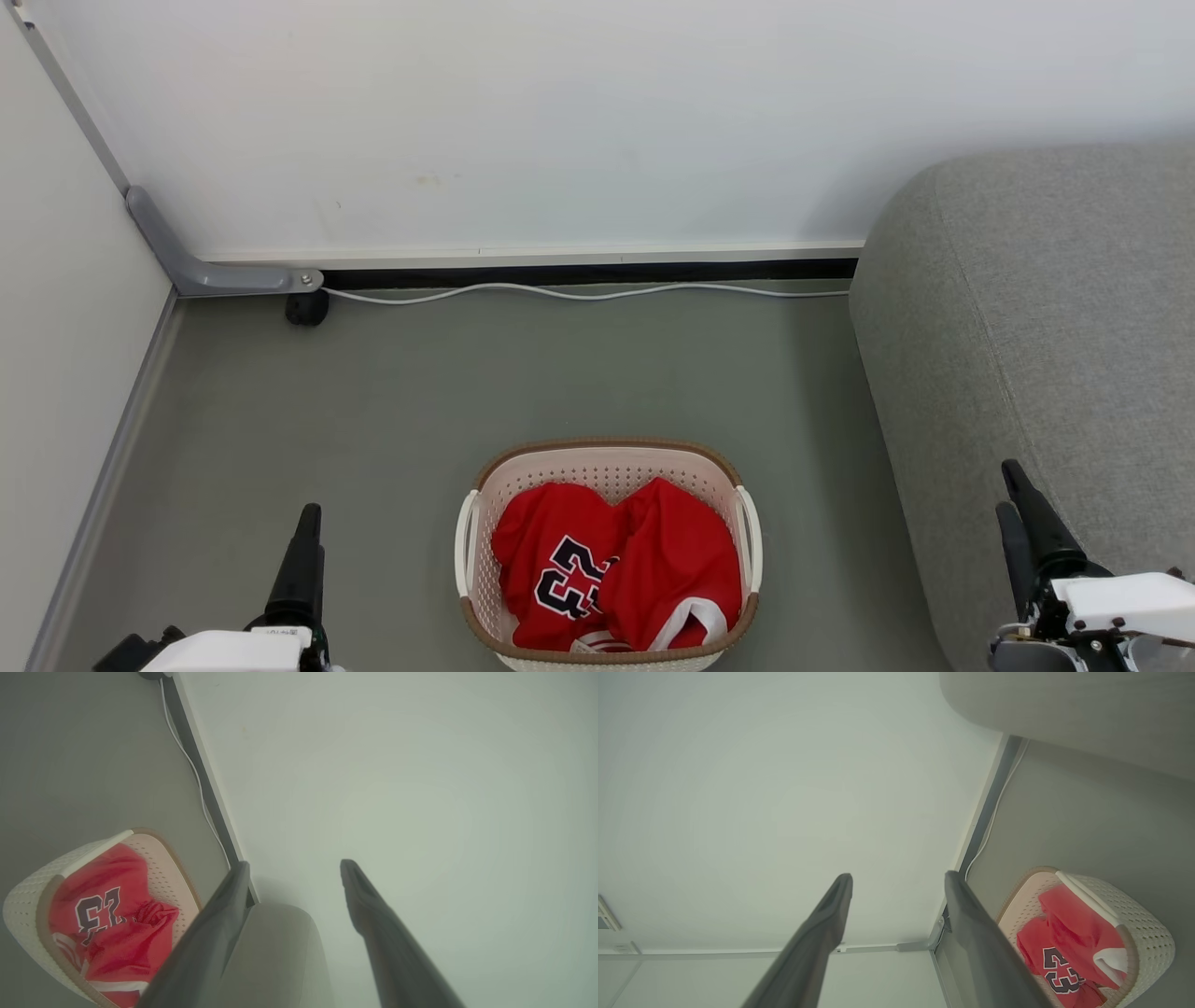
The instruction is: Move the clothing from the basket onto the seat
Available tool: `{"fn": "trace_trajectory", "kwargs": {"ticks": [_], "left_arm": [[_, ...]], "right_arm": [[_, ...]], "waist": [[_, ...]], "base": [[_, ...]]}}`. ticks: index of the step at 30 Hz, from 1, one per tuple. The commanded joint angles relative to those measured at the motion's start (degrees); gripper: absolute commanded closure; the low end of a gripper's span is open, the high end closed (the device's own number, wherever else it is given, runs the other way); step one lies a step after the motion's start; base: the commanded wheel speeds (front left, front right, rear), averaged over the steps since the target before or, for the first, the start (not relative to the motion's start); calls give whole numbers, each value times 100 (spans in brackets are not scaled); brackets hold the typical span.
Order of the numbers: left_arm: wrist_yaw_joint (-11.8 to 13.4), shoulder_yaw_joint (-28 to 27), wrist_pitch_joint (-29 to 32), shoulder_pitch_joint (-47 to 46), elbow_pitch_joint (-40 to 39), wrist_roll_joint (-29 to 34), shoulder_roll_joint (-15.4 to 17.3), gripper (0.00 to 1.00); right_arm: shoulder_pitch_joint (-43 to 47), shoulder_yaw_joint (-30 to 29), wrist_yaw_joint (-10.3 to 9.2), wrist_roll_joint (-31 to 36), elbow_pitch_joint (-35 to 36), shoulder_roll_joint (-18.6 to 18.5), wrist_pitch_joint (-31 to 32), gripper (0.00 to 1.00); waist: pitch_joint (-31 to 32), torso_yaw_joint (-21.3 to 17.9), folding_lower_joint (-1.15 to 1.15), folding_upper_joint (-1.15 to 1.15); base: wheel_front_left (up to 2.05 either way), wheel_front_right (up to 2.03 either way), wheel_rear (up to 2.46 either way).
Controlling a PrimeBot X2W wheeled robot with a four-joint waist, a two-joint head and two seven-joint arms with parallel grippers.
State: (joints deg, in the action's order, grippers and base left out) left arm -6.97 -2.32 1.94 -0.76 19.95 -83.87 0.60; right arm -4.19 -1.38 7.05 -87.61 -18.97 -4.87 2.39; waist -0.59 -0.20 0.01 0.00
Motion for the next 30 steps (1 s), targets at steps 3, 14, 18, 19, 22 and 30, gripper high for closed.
{"fn": "trace_trajectory", "kwargs": {"ticks": [3,14,18,19,22,30], "left_arm": [[-12,1,-81,-348,-116,359,62,0],[189,230,-266,-481,-138,1672,81,0],[281,336,-334,-519,-94,2151,88,0],[300,358,-351,-529,-84,2247,89,0],[353,430,-401,-560,-77,2525,95,0],[492,556,-518,-636,-70,3156,107,0]], "right_arm": [[-335,161,23,203,117,-218,-123,0],[-529,368,25,1166,-38,-396,-312,0],[-585,454,26,1553,-86,-436,-379,0],[-599,486,26,1634,-96,-449,-396,0],[-645,582,27,1843,-119,-494,-447,0],[-747,712,29,2305,-93,-606,-564,0]], "waist": [[-7,-3,-1,0],[-43,-15,-1,0],[-51,-21,-1,0],[-53,-24,-1,0],[-56,-28,-1,0],[-54,-41,-1,0]], "base": [[0,0,0],[0,0,0],[0,0,0],[0,0,0],[0,0,0],[0,0,0]]}}
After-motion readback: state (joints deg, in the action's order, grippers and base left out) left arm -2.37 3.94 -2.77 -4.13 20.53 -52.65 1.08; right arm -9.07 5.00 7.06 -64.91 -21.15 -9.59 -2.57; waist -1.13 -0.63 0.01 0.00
